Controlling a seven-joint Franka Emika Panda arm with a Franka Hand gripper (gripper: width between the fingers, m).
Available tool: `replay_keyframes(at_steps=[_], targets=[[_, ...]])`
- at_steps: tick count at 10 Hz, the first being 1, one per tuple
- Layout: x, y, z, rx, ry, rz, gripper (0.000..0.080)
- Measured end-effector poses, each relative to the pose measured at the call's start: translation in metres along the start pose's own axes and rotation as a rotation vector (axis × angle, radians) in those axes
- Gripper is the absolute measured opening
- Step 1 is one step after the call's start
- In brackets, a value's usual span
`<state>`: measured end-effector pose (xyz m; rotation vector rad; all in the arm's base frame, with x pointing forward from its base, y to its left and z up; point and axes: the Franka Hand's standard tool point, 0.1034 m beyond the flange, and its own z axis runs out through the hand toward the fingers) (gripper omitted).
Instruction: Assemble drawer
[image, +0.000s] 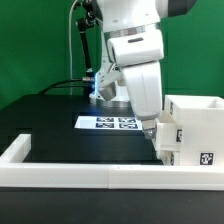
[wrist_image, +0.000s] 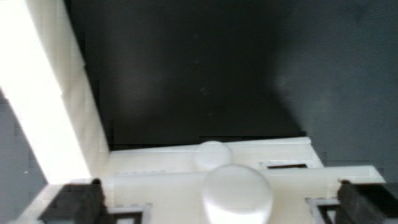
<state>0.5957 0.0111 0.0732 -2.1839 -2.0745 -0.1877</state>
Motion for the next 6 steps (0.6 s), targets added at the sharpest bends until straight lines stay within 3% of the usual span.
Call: replay_keyframes(at_steps=[6], targets=[[-0.005, -0.0006, 0.0005, 0.004, -0.006, -0.03, 0.0649]])
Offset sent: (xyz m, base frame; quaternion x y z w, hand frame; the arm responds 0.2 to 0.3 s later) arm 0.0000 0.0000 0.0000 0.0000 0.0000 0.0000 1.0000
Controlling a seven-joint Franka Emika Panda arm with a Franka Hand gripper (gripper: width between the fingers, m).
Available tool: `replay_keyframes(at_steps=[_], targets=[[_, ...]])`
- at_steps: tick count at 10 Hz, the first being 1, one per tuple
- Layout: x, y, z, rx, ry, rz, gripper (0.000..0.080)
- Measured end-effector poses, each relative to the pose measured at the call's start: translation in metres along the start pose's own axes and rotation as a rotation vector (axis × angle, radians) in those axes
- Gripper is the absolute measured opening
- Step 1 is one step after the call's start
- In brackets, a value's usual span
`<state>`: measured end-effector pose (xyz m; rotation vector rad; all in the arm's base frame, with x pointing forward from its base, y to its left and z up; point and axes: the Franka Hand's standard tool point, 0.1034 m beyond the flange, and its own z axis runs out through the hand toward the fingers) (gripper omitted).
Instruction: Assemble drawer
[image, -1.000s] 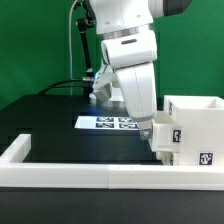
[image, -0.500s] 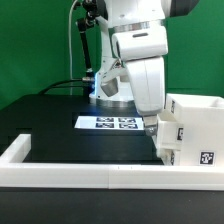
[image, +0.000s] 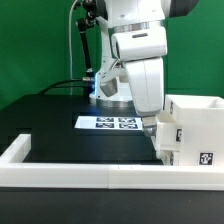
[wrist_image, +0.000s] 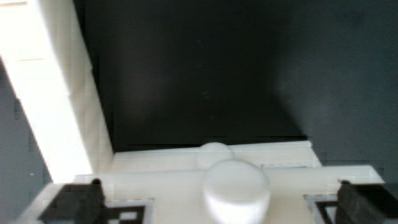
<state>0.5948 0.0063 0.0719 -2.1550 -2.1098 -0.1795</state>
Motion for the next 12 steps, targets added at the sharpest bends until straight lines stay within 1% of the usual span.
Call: replay_keyframes(at_steps=[2, 3, 4, 5, 7, 8, 10, 11, 12], targets=[[-0.015, 0.003, 0.003, 0.003, 0.009, -0.083, 0.0649], [-0.016, 0.006, 0.004, 0.016, 0.01, -0.088, 0.0649], [-0.013, 0.011, 0.002, 0.019, 0.011, -0.093, 0.0649], [-0.009, 0.012, 0.002, 0.01, 0.011, -0.073, 0.0649], [-0.01, 0.012, 0.002, 0.012, 0.012, -0.073, 0.0649], [-0.008, 0.012, 0.003, 0.012, 0.012, -0.072, 0.0649], [0.008, 0.009, 0.006, 0.011, 0.017, -0.062, 0.0649], [0.01, 0.01, 0.006, 0.008, 0.016, -0.053, 0.0649], [0.015, 0.01, 0.007, 0.005, 0.017, -0.035, 0.0649]])
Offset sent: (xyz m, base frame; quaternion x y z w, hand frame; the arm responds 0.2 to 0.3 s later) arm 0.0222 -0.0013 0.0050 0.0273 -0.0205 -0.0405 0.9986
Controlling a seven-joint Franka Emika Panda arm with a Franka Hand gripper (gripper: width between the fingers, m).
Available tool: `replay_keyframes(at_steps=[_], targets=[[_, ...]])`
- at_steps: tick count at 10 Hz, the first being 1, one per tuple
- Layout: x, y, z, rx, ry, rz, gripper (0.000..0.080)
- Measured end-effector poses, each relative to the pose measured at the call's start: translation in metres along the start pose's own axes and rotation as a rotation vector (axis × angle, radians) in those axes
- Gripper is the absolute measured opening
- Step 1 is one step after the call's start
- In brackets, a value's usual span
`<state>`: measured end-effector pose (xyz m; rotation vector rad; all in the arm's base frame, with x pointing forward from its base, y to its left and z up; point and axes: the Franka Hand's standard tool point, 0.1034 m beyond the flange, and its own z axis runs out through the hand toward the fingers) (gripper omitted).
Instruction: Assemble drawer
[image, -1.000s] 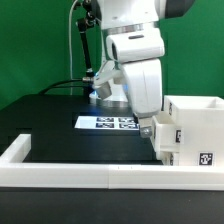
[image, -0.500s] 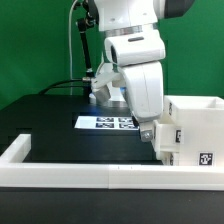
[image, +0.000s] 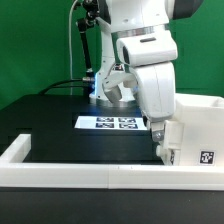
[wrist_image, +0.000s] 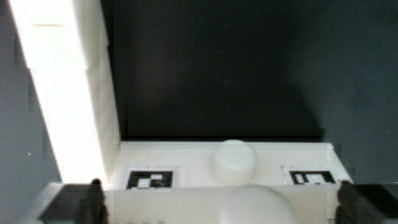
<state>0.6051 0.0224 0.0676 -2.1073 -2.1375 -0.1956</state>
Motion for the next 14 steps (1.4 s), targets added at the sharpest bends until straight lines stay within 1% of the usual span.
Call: replay_keyframes(at_steps=[1, 2, 4, 7, 8, 10, 11, 12, 14], targets=[[0.009, 0.0, 0.001, -0.005, 0.004, -0.003, 0.0649], [0.009, 0.0, 0.002, -0.004, 0.003, -0.006, 0.0649], [-0.005, -0.002, 0.003, 0.003, -0.001, -0.004, 0.0649], [-0.004, -0.002, 0.003, 0.004, 0.0, -0.002, 0.0649], [-0.009, -0.002, 0.003, 0.003, -0.002, -0.013, 0.0649], [-0.039, -0.005, -0.004, -0.01, -0.011, -0.027, 0.0649], [-0.05, -0.01, -0.008, -0.015, -0.016, -0.016, 0.0649], [-0.046, -0.011, -0.005, -0.011, -0.013, -0.013, 0.0649], [-0.045, -0.011, -0.004, -0.01, -0.013, -0.016, 0.0649]])
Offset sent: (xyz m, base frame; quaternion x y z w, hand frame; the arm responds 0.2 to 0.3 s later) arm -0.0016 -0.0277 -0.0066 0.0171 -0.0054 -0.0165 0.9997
